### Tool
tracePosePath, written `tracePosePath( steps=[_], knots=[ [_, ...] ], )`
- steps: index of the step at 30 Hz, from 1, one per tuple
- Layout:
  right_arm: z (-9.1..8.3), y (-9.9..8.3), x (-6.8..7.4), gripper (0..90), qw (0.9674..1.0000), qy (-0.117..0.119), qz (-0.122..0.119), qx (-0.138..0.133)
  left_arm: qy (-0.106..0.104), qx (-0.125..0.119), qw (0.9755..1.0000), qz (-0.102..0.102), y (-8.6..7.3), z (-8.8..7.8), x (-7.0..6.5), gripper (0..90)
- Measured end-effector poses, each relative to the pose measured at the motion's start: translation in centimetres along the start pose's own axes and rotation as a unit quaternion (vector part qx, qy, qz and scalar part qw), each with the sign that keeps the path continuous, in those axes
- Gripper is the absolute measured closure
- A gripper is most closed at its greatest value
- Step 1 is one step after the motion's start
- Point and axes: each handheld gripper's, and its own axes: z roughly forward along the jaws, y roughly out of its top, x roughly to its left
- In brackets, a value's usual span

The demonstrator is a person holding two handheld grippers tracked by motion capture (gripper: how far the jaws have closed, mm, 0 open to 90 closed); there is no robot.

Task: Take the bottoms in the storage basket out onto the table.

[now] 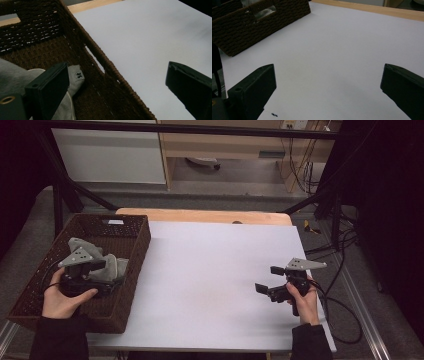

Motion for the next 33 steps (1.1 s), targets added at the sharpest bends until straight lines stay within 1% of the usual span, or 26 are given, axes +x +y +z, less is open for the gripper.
tracePosePath(
  steps=[1, 3, 8, 11, 14, 22, 26, 31, 32, 33],
  knots=[
    [0.0, 0.0, 0.0, 0.8, 1.0, 0.0, 0.0, 0.0, 0.004, -0.001, 1.0, 0.002, 0.0, -0.1, 0.1, 5.0],
    [0.0, 0.0, 0.0, 0.7, 1.0, 0.0, 0.0, 0.0, 0.002, 0.003, 1.0, -0.002, -0.1, -0.1, 0.2, 5.0],
    [0.0, 0.0, 0.0, 0.7, 1.0, 0.0, 0.0, 0.001, 0.01, 0.01, 0.9999, -0.005, -0.3, -0.2, 0.6, 5.0],
    [0.0, 0.0, 0.0, 0.7, 1.0, -0.001, -0.001, 0.001, 0.016, 0.008, 0.9998, -0.011, -0.5, -0.6, 0.9, 4.9],
    [0.0, 0.0, 0.0, 0.7, 1.0, 0.0, 0.0, 0.001, 0.019, 0.008, 0.9997, -0.014, -0.6, -0.8, 1.1, 5.0],
    [0.0, 0.0, 0.0, 0.7, 1.0, 0.0, 0.0, 0.001, 0.032, 0.013, 0.9991, -0.025, -1.0, -1.5, 2.0, 4.9],
    [0.0, 0.0, 0.0, 0.7, 1.0, -0.001, 0.0, 0.001, 0.036, 0.009, 0.9988, -0.031, -1.2, -1.9, 2.3, 4.9],
    [0.1, 0.0, 0.0, 0.7, 1.0, -0.001, 0.0, 0.002, 0.047, 0.013, 0.9981, -0.037, -1.5, -2.1, 2.7, 4.9],
    [0.1, 0.0, 0.0, 0.7, 1.0, -0.001, 0.0, 0.002, 0.053, 0.014, 0.9977, -0.038, -1.5, -2.2, 2.9, 4.9],
    [0.1, 0.0, 0.0, 0.7, 1.0, -0.001, 0.0, 0.002, 0.053, 0.014, 0.9977, -0.038, -1.5, -2.2, 2.9, 4.9]
  ],
)
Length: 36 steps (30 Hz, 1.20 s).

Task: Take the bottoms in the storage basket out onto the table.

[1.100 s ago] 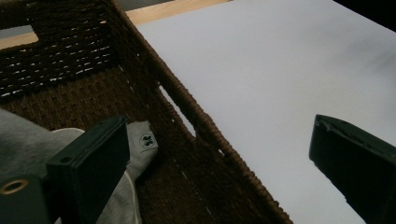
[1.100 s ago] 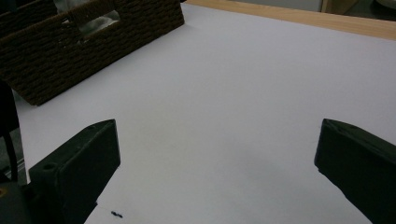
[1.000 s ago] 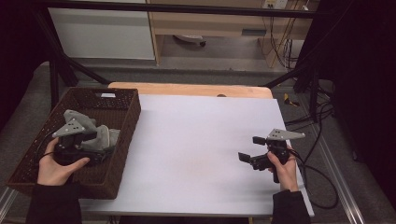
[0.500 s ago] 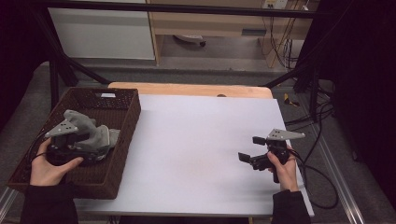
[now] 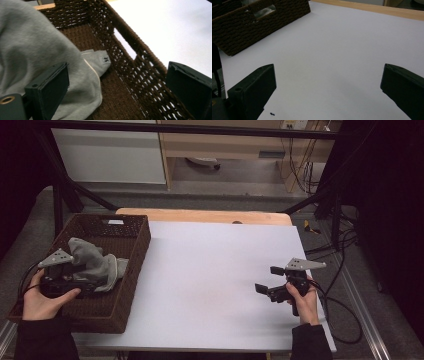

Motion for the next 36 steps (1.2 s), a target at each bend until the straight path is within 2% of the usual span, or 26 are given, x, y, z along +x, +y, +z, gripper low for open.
tracePosePath(
  steps=[16, 29, 33, 36],
  knots=[
    [0.2, 0.0, 0.0, 0.7, 1.0, 0.001, 0.001, 0.004, 0.029, 0.005, 0.9996, -0.007, -0.4, -1.1, 1.4, 3.8],
    [0.2, 0.0, 0.0, 0.7, 1.0, 0.0, 0.001, 0.002, 0.048, 0.007, 0.9986, -0.024, -0.3, -0.2, 2.8, 3.3],
    [0.2, -0.1, 0.0, 0.7, 1.0, 0.0, 0.0, 0.005, 0.05, 0.009, 0.9985, -0.019, -0.2, 0.1, 3.1, 3.3],
    [0.3, -0.1, 0.0, 0.7, 1.0, -0.001, 0.002, 0.005, 0.057, 0.007, 0.998, -0.027, -0.2, 0.4, 3.4, 3.3]
  ],
)
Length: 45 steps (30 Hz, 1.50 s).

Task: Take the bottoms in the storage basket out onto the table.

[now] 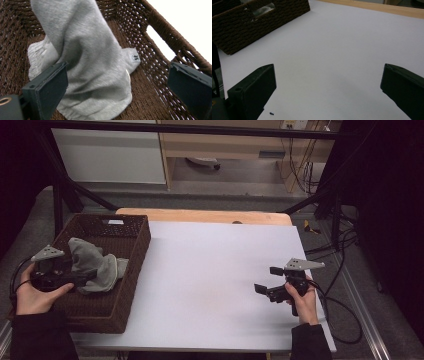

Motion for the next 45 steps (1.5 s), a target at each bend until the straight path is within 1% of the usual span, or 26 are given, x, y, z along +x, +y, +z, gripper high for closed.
tracePosePath(
  steps=[2, 7, 8, 9, 14, 15, 16, 18, 23, 28, 31, 34, 36, 40, 45],
  knots=[
    [0.0, 0.0, 0.0, 0.7, 1.0, 0.0, 0.0, 0.001, 0.01, -0.001, 0.9999, -0.001, 0.0, 0.2, 0.2, 3.4],
    [0.0, 0.0, -0.1, 0.7, 1.0, 0.0, -0.002, 0.001, 0.023, 0.002, 0.9997, -0.002, 0.1, 0.8, 0.6, 3.9],
    [0.0, 0.0, -0.1, 0.7, 1.0, 0.0, -0.002, 0.0, 0.026, 0.0, 0.9996, 0.003, 0.2, 0.9, 0.8, 3.9],
    [0.0, 0.0, -0.1, 0.7, 1.0, 0.0, -0.002, 0.001, 0.029, 0.002, 0.9996, -0.003, 0.1, 1.0, 0.7, 3.9],
    [0.0, -0.1, -0.1, 0.7, 1.0, -0.001, -0.003, 0.001, 0.037, 0.002, 0.9993, 0.0, 0.2, 1.5, 1.1, 4.2],
    [0.0, -0.1, -0.2, 0.7, 1.0, -0.002, -0.003, 0.001, 0.037, 0.005, 0.9993, 0.0, 0.2, 1.6, 1.1, 4.9],
    [0.0, -0.1, -0.2, 0.8, 1.0, -0.002, -0.003, 0.001, 0.038, 0.002, 0.9993, -0.002, 0.2, 1.8, 1.1, 5.6],
    [0.0, -0.1, -0.2, 0.7, 1.0, -0.002, -0.002, 0.001, 0.04, 0.004, 0.9992, -0.004, 0.3, 2.1, 1.1, 5.9],
    [0.1, -0.1, -0.1, 0.7, 1.0, -0.001, 0.0, 0.001, 0.054, 0.001, 0.9985, 0.006, 0.2, 2.7, 1.1, 7.7],
    [0.1, -0.1, -0.2, 0.7, 1.0, -0.002, 0.001, 0.002, 0.056, -0.005, 0.9984, -0.004, 0.2, 3.2, 1.3, 10.5],
    [0.1, -0.1, -0.2, 0.7, 1.0, -0.001, 0.001, 0.002, 0.06, -0.001, 0.9982, -0.006, 0.1, 3.6, 1.4, 10.7],
    [0.1, -0.1, -0.2, 0.7, 1.0, -0.002, 0.0, 0.001, 0.064, 0.003, 0.998, -0.002, 0.0, 4.0, 1.5, 12.0],
    [0.1, -0.1, -0.2, 0.7, 1.0, -0.001, 0.001, 0.001, 0.064, -0.003, 0.9979, -0.01, 0.0, 4.2, 1.6, 12.2],
    [0.1, -0.1, -0.2, 0.7, 1.0, -0.001, 0.0, 0.0, 0.066, -0.009, 0.9976, -0.016, -0.1, 4.6, 1.7, 16.1],
    [0.0, -0.1, -0.2, 0.7, 1.0, 0.0, 0.002, 0.0, 0.075, -0.007, 0.9971, -0.012, -0.2, 4.6, 1.8, 23.2]
  ],
)
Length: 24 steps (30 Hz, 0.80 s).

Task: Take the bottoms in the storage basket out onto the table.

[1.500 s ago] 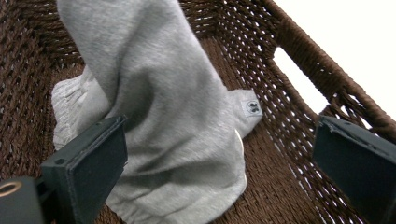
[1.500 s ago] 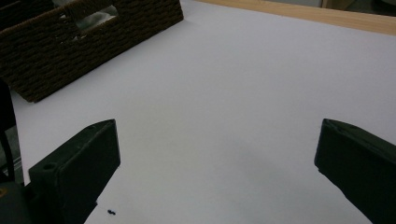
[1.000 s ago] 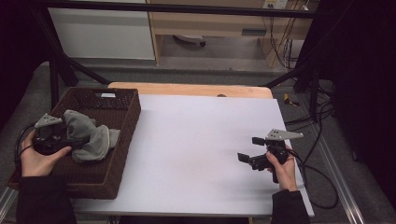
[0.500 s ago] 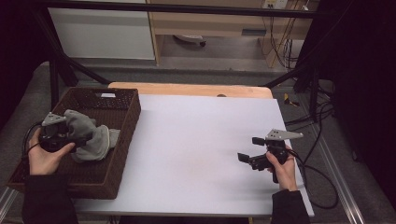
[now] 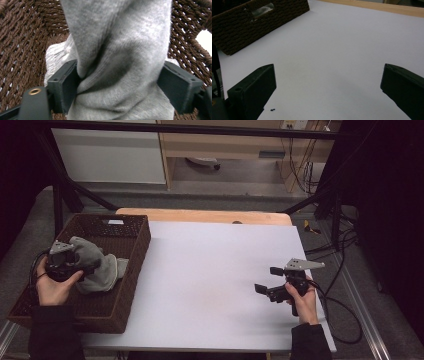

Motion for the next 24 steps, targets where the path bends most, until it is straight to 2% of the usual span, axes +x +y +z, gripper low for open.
tracePosePath(
  steps=[5, 11, 14, 18, 24],
  knots=[
    [0.01, 0.0, 0.02, 0.7, 1.0, 0.001, 0.001, 0.0, 0.002, -0.005, 0.9999, 0.012, -0.14, 0.06, -0.11, 38.6],
    [-0.06, 0.02, 0.0, 0.7, 1.0, 0.0, 0.001, 0.0, 0.007, 0.004, 0.9999, 0.011, -0.19, -0.05, -0.2, 57.6],
    [-0.05, 0.02, 0.0, 0.7, 1.0, 0.001, 0.001, -0.001, 0.009, 0.012, 0.9999, 0.004, -0.16, -0.15, -0.26, 64.2],
    [-0.05, 0.02, 0.0, 0.7, 1.0, 0.001, 0.001, 0.0, 0.012, 0.018, 0.9998, -0.005, -0.1, -0.29, -0.39, 69.2],
    [-0.03, 0.01, 0.0, 0.7, 1.0, 0.001, 0.0, 0.0, 0.01, 0.023, 0.9997, -0.002, -0.04, -0.56, -0.54, 72.6]
  ],
)
